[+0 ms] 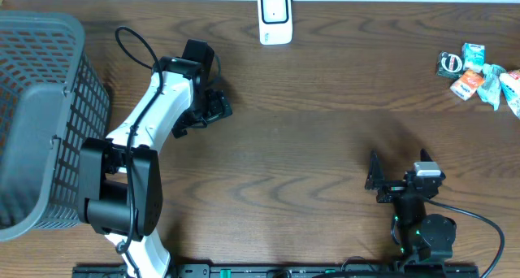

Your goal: Scan the item barcode

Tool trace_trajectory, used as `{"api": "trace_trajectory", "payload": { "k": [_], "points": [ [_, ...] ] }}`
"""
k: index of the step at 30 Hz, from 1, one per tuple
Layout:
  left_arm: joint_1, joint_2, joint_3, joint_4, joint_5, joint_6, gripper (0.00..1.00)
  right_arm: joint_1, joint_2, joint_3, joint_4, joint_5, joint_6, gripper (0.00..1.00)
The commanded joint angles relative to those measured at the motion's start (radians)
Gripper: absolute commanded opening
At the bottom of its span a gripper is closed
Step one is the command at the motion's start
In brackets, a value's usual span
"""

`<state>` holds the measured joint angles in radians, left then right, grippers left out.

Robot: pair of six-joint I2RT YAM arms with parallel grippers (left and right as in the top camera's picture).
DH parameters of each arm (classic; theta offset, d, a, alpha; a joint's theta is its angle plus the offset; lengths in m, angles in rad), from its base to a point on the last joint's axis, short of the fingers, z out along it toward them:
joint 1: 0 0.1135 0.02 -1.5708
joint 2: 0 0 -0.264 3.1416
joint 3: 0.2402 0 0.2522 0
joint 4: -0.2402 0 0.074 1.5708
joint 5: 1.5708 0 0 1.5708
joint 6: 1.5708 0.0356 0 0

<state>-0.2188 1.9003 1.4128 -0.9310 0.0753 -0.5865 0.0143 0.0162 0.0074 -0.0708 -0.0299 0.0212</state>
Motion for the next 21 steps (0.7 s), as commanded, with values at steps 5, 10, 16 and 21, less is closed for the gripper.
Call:
{"api": "trace_trajectory", "payload": {
  "k": [5, 10, 16, 21],
  "points": [
    [0.002, 0.002, -0.006, -0.003, -0.010, 0.006, 0.98, -0.007, -0.011, -0.002, -0.008, 0.000, -0.056, 0.99],
    [0.002, 0.002, -0.006, -0.003, -0.010, 0.006, 0.98, -0.007, -0.011, -0.002, -0.006, 0.001, -0.034, 0.99],
    [0.002, 0.002, -0.006, -0.003, -0.010, 0.006, 0.98, -0.007, -0.011, -0.002, -0.004, 0.001, -0.034, 0.99],
    [0.002, 0.002, -0.006, -0.003, -0.010, 0.006, 0.98, -0.007, -0.011, -0.002, -0.004, 0.001, -0.034, 0.99]
  ]
}}
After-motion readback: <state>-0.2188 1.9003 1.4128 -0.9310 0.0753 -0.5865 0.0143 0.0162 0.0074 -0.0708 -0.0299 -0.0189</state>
